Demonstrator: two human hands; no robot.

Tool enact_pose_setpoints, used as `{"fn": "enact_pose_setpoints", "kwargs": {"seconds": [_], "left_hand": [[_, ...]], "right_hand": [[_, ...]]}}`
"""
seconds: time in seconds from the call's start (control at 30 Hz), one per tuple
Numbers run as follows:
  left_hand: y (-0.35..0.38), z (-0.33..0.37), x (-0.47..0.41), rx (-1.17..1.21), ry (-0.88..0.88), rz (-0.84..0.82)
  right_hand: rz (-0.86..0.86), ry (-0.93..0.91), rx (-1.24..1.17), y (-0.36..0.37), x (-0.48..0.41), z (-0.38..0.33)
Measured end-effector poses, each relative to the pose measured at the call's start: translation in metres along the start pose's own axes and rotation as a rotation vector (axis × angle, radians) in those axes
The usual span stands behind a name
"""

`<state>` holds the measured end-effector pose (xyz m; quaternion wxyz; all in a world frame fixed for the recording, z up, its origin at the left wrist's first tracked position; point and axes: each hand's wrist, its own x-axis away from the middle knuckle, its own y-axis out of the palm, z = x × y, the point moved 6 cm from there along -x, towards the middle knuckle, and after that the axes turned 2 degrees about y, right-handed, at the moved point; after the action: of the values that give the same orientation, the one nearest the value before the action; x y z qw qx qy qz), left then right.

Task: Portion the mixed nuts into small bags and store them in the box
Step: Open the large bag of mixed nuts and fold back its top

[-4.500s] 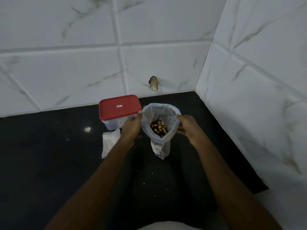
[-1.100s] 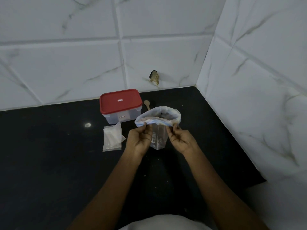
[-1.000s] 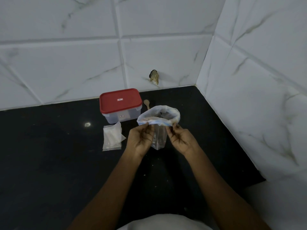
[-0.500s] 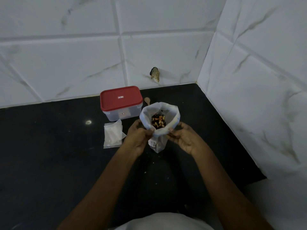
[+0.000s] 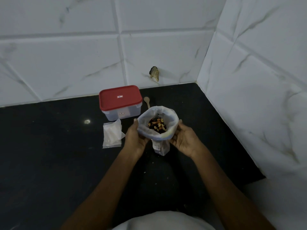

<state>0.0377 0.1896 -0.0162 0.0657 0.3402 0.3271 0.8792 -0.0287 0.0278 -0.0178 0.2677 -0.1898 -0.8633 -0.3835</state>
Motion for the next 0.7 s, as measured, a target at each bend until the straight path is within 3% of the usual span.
{"fn": "enact_pose_setpoints", "kwargs": {"seconds": [0.1,0.2,0.3,0.4,0.57,0.7], "left_hand": [[0.000,0.000,-0.010,-0.485,0.038,0.055],[0.018,-0.004,-0.010,-0.757,0.000,-0.074],[0.022,0.004,-0.020,-0.998,0.045,-0.132],[0.023,0.024,-0.038,-1.314,0.231,-0.080],[0.040,0.030,-0.053,-1.377,0.257,-0.086],[0.048,0.041,-0.056,-1.376,0.330,-0.078]], "right_hand": [[0.083,-0.002,0.375,0.007,-0.001,-0.007],[0.142,-0.011,0.693,0.019,0.001,-0.011],[0.107,-0.036,0.794,0.022,0.003,-0.018],[0.159,-0.072,0.867,0.016,-0.001,-0.033],[0.223,-0.153,0.973,0.024,-0.022,-0.047],[0.277,-0.336,0.872,0.031,-0.024,-0.061]]}}
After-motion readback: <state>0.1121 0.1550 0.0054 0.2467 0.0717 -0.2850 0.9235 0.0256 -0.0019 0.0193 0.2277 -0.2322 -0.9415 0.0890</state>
